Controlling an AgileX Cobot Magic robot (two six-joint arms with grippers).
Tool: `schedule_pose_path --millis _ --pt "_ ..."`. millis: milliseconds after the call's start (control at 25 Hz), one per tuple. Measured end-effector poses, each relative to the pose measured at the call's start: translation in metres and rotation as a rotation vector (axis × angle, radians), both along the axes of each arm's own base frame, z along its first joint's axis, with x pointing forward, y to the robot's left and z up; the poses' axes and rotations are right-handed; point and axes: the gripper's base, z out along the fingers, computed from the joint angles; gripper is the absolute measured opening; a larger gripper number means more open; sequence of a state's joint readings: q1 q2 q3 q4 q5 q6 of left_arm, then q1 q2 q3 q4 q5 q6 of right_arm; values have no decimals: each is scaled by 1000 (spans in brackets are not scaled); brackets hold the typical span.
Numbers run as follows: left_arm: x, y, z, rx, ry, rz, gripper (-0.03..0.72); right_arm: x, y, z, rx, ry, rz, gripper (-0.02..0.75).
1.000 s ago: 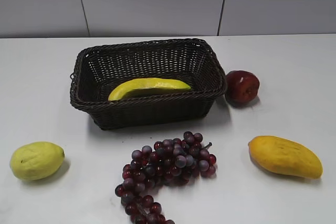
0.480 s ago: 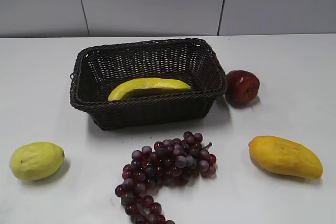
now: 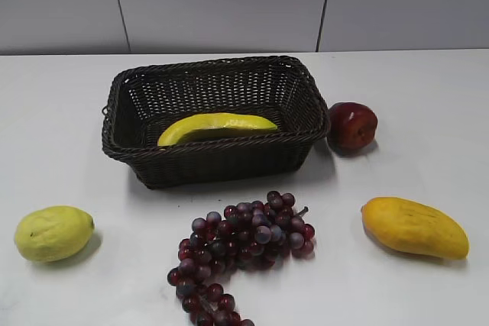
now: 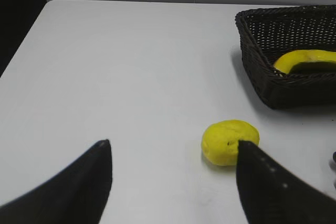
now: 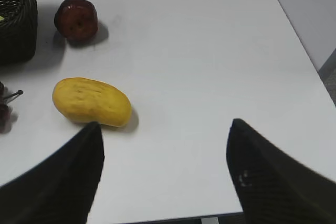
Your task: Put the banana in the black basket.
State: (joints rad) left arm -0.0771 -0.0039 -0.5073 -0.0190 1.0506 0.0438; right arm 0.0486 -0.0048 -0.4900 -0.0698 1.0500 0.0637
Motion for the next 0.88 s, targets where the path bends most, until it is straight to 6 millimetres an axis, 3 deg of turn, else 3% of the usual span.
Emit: schedule_pose_path --millis 880 --pt "0 0 0 -2 -1 -2 503 0 0 0 0 0 0 584"
